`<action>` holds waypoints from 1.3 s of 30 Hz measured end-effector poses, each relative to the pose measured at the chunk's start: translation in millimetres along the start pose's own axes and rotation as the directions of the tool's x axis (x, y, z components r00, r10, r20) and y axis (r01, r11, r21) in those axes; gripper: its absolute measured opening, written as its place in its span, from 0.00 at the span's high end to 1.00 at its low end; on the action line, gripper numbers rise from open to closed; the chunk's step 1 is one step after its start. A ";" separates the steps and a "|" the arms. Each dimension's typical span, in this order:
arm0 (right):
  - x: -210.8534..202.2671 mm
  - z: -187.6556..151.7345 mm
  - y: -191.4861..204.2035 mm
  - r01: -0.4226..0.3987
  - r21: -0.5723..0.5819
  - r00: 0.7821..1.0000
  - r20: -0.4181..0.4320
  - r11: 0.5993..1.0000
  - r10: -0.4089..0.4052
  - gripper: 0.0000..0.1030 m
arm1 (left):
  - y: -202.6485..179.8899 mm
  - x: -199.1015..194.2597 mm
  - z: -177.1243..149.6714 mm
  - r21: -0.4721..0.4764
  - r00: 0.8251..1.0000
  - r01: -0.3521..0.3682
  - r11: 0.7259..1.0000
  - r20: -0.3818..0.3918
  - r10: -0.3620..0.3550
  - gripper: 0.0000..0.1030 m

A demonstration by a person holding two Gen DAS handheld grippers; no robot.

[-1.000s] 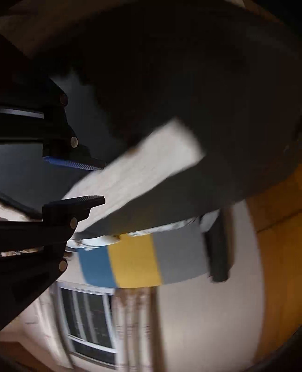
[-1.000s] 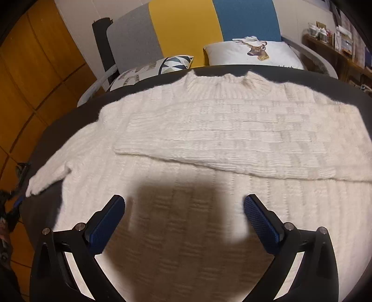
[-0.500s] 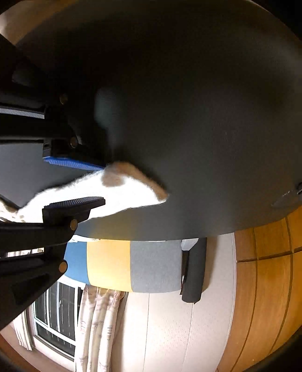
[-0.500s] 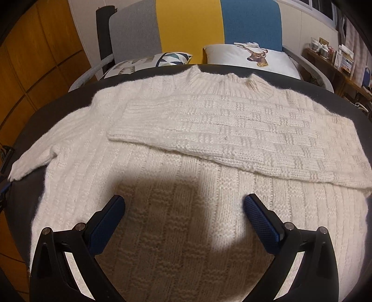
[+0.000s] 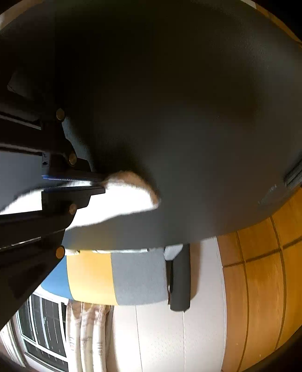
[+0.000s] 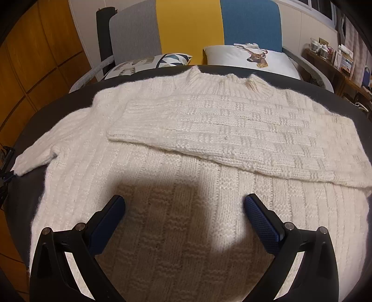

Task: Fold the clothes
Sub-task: 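Lift the sweater side and fold it over the body with the left gripper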

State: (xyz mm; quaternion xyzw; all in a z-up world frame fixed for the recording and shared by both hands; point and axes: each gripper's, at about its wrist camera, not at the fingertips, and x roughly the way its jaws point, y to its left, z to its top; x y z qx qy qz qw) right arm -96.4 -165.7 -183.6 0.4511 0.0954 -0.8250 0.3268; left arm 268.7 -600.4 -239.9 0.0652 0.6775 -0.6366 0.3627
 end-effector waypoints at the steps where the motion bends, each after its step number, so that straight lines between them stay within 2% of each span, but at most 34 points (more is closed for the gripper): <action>1: 0.0 0.2 -0.2 -0.003 0.002 1.000 0.001 1.000 0.003 0.00 | -13.6 0.1 -5.5 0.043 1.000 0.016 0.999 -0.005 -0.016 0.98; 5: -2.6 3.1 -1.3 -0.015 0.010 1.000 -0.011 1.000 0.015 0.00 | -69.8 2.6 -30.1 0.198 0.995 0.097 0.975 -0.048 -0.090 0.98; 8: -16.3 6.5 -11.8 -0.074 0.075 0.997 0.010 0.994 0.074 0.00 | -125.7 9.6 -63.4 0.307 0.978 0.198 0.931 -0.121 -0.168 0.98; 12: -33.8 6.4 -34.5 -0.101 0.138 0.995 0.039 0.985 0.097 0.00 | -194.7 28.0 -122.4 0.394 0.936 0.333 0.857 -0.249 -0.249 0.98; 17: -43.2 -5.5 -66.1 -0.089 0.189 0.996 0.037 0.978 0.084 0.00 | -248.1 59.1 -210.3 0.428 0.868 0.450 0.784 -0.417 -0.270 0.98; 21: -52.5 -15.7 -91.5 -0.077 0.222 0.997 0.045 0.972 0.069 0.00 | -276.2 93.8 -279.1 0.434 0.812 0.503 0.747 -0.532 -0.238 0.98; 24: -65.0 -21.2 -110.2 -0.077 0.244 0.996 0.067 0.967 0.062 0.00 | -274.2 102.2 -337.4 0.435 0.774 0.523 0.733 -0.603 -0.194 0.98; 29: -73.2 -24.8 -126.3 -0.100 0.262 0.993 0.080 0.960 0.082 0.00 | -266.1 116.5 -423.6 0.474 0.724 0.530 0.703 -0.685 -0.085 0.98; 34: -79.8 -28.0 -140.7 -0.127 0.277 0.990 0.089 0.952 0.106 0.00 | -251.8 133.5 -476.3 0.522 0.695 0.524 0.673 -0.719 0.017 0.98; 39: -86.3 -31.2 -155.1 -0.153 0.292 0.987 0.099 0.944 0.129 0.00 | -237.7 149.0 -496.0 0.568 0.696 0.495 0.658 -0.712 0.092 0.98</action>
